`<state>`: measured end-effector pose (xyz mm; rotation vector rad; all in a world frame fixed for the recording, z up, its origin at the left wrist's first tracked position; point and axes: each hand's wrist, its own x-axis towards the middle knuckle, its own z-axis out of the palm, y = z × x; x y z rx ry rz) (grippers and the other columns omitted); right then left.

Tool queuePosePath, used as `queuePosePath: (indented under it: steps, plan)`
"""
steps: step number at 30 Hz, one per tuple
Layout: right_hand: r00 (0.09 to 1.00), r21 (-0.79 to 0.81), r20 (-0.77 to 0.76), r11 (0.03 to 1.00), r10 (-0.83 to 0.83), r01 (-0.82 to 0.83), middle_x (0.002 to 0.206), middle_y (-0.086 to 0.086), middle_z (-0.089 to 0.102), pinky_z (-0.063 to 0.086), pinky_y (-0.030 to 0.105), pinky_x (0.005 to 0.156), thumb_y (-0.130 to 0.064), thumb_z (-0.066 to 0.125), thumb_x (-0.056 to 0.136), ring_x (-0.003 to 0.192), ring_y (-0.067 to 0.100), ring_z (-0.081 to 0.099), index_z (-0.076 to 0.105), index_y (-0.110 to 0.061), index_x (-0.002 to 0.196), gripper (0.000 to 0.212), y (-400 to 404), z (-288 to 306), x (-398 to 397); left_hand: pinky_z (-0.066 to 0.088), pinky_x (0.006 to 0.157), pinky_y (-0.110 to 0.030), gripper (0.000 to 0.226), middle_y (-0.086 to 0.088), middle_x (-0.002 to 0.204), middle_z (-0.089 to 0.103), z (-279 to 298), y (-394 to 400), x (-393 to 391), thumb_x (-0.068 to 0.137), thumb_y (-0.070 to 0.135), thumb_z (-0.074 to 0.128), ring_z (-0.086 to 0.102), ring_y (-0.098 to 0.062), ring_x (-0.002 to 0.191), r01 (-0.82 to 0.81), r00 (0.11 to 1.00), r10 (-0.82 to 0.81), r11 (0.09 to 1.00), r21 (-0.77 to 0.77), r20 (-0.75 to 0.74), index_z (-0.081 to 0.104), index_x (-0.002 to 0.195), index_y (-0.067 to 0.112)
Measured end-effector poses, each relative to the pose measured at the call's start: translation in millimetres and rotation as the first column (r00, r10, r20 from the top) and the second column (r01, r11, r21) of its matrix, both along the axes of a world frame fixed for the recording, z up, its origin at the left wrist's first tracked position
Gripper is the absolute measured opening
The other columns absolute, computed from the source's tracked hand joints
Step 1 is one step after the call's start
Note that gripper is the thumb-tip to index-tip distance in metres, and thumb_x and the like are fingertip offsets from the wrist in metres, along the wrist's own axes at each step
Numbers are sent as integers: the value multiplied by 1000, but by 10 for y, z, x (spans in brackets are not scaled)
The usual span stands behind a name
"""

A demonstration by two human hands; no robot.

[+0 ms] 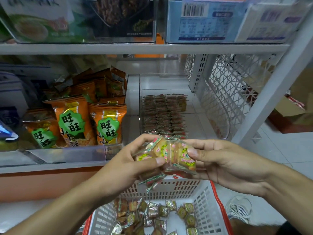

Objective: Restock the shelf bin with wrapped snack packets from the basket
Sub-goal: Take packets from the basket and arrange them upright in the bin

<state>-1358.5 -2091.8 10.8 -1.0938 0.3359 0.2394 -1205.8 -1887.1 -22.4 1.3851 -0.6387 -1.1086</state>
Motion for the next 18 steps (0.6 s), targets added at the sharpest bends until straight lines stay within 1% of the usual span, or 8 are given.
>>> queuePosePath:
  steps: [2, 5, 7, 9, 13, 15, 16, 18]
  plan:
    - [999, -69, 38, 997, -29, 32, 133, 19, 65, 46, 49, 110, -17, 72, 84, 129, 40, 56, 66, -12, 130, 48, 10, -36, 1, 59, 78, -28, 41, -6, 119, 74, 29, 8, 4, 81, 29, 83, 75, -26, 99, 1, 1000, -1, 1000, 2, 31, 67, 119, 28]
    - [995, -170, 103, 985, -7, 24, 133, 14, 66, 51, 42, 105, -17, 75, 82, 127, 37, 59, 66, -13, 130, 50, 18, -26, -12, 59, 94, -37, 36, -12, 119, 74, 65, 18, 40, 87, 32, 79, 71, -33, 112, 111, 992, -114, 992, 53, 62, 68, 119, 22]
    - [994, -265, 103, 964, 35, -7, 132, 15, 66, 43, 52, 112, -16, 80, 82, 129, 42, 55, 67, -16, 129, 49, 9, -43, -34, 52, 105, -39, 35, -9, 124, 74, 67, 20, 54, 87, 34, 76, 68, -32, 120, 144, 987, -148, 987, 74, 59, 69, 121, 26]
    - [994, -314, 88, 949, 63, -33, 133, 14, 66, 36, 61, 114, -15, 80, 82, 131, 45, 51, 63, -16, 134, 54, -5, -84, -53, 52, 107, -37, 33, -2, 127, 73, 71, 9, 48, 89, 36, 74, 67, -23, 122, 178, 981, -184, 981, 81, 64, 71, 122, 32]
    - [987, -370, 64, 922, 149, -116, 145, -1, 58, 44, 50, 110, -23, 77, 81, 134, 30, 54, 48, -33, 147, 72, -32, -82, -56, 41, 114, -45, 35, 5, 131, 71, 80, 0, 37, 95, 42, 67, 64, -15, 126, 225, 965, -239, 966, 128, 110, 71, 125, 26]
    - [979, -425, 56, 892, 195, -154, 149, -5, 53, 47, 45, 106, -27, 77, 81, 137, 28, 51, 47, -36, 147, 73, -62, -49, -52, 38, 117, -49, 36, 4, 128, 72, 74, -13, 17, 96, 45, 66, 63, -17, 126, 233, 958, -252, 963, 136, 139, 72, 123, 21]
    - [976, -467, 49, 868, 212, -165, 150, -6, 53, 45, 45, 110, -30, 77, 81, 139, 26, 48, 47, -36, 147, 72, -81, -36, -51, 38, 117, -52, 39, 2, 127, 73, 64, -26, 5, 95, 46, 66, 64, -20, 126, 228, 958, -247, 964, 135, 143, 71, 122, 18]
    - [974, -513, 37, 841, 223, -173, 146, 4, 56, 38, 56, 114, -30, 76, 82, 137, 40, 44, 49, -33, 146, 70, -110, -12, -33, 42, 114, -57, 47, -3, 127, 73, 31, -60, -18, 94, 46, 68, 63, -29, 126, 200, 972, -212, 973, 114, 103, 67, 126, 11]
